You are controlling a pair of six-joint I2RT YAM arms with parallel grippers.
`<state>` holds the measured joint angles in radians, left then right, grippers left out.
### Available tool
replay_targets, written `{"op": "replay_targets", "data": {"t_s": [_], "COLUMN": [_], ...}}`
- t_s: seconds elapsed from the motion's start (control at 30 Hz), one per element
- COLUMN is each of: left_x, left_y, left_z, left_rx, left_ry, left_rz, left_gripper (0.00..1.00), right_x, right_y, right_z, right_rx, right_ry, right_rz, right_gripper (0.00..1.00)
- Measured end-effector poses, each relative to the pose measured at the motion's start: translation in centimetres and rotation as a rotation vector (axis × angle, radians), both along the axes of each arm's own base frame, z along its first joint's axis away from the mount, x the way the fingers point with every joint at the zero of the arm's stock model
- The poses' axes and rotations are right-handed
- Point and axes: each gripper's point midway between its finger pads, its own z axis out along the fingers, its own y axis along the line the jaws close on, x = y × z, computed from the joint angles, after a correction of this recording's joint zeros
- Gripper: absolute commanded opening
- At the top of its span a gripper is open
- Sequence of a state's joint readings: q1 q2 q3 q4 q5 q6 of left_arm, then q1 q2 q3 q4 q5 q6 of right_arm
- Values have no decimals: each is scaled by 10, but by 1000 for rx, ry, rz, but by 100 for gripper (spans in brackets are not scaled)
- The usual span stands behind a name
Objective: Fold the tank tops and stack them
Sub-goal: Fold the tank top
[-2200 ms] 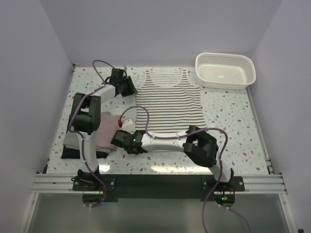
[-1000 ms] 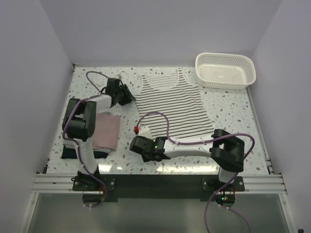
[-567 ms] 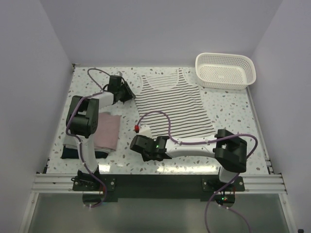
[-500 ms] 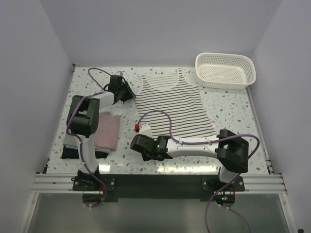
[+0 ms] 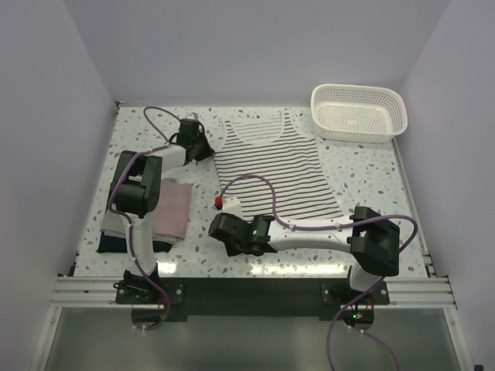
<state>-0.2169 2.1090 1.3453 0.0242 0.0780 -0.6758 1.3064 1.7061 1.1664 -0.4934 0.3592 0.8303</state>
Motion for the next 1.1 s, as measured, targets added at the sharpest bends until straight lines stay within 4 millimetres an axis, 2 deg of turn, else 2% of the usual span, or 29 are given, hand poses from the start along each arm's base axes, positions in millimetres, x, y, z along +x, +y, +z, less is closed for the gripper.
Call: {"op": "replay_targets", "data": {"t_s": [0.1,0.2,0.4,0.5,0.63,0.77,0.97,1.1], "left_x": [-1,-7,-15,-18,-20,-14,-4,4], "left_y": [5,19,65,86,99,96,77,50], "left_z": [1,2,5,6,14,29,51,70], "left_rx": [29,83,200,238,261,251,238,225], "left_ry": [8,37,111,136,146,122,80,31], "left_rz": [24,66,180,222,244,238,206,165], "left_gripper": [0,0,0,0,0,0,0,0], "right_x": [-5,-11,-26,-28,-28,-22,-9,-4], "right_y": [7,19,70,90,104,101,65,42], "right_z": [0,-1,-9,-4,11,13,14,14], "right_rx": [27,50,100,134,184,207,215,228], "right_ry": [26,48,104,120,117,112,116,116], "right_rz": [18,44,118,142,157,141,72,23], "right_gripper": [0,0,0,0,0,0,0,0]}}
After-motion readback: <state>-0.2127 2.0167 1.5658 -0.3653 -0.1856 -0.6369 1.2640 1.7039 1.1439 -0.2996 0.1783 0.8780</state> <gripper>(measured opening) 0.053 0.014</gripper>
